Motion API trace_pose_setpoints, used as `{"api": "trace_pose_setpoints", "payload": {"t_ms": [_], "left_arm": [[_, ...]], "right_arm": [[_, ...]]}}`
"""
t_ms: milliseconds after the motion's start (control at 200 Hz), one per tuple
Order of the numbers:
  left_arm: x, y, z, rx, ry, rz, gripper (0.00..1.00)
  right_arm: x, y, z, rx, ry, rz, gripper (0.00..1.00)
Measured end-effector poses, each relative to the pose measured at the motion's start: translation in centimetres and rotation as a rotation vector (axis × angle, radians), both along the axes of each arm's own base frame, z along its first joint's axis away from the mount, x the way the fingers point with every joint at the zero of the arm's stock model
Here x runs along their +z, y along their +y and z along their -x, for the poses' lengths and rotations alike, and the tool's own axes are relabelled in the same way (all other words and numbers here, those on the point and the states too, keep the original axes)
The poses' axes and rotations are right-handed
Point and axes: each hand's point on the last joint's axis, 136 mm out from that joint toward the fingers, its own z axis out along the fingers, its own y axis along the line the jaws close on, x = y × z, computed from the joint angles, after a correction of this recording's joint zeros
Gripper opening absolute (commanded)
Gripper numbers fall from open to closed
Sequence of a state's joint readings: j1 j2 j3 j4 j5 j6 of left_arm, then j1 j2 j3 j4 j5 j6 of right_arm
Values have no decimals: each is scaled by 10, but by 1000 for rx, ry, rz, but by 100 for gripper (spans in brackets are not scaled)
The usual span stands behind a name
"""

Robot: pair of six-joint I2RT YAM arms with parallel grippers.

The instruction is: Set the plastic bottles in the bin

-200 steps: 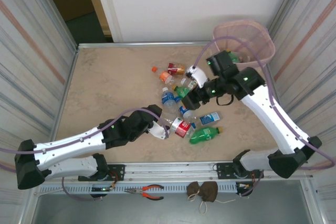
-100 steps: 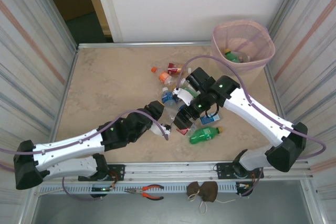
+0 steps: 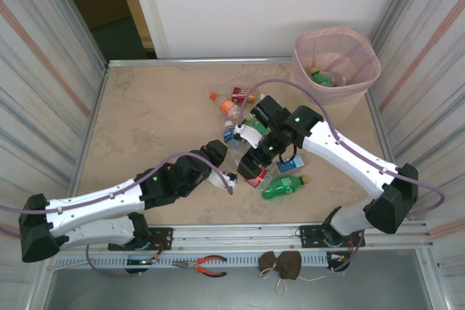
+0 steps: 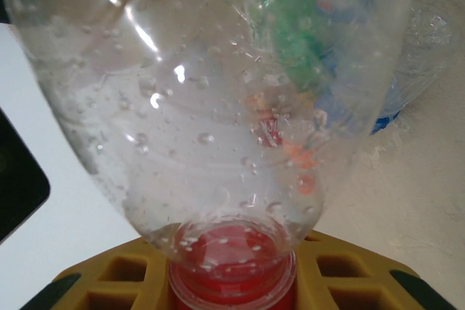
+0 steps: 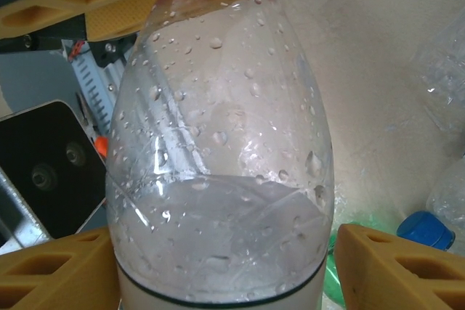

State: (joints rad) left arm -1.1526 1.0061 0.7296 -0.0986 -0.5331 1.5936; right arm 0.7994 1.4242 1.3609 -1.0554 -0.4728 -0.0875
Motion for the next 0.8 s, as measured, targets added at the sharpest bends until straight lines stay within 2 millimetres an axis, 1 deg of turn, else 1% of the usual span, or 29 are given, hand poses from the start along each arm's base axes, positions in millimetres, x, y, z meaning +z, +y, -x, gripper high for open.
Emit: {"api": "trace_pose_setpoints", "payload": {"t_ms": [90,286,491,556,626,676,802], "left_arm": [[0,0,0,0,0,-1,15],[0,0,0,0,0,-1,17],[0,0,0,0,0,-1,29],[0,0,0,0,1,-1,36],[0,0,0,-1,3,2,47],[0,-2,1,-8,6,9,53],[5,-4,2,-14,12,45,67]], "right_arm": [[-2,1,0,1,5,5,72],[-2,2,2,11,10,3,65],[-2,2,2,11,11,2,61],[-2,2,2,10,10,2,60],[-2,2,2,10,10,2,59],[-2,2,1,7,8,3,58],[-1,-2,-6,-16,-3,0,57]]}}
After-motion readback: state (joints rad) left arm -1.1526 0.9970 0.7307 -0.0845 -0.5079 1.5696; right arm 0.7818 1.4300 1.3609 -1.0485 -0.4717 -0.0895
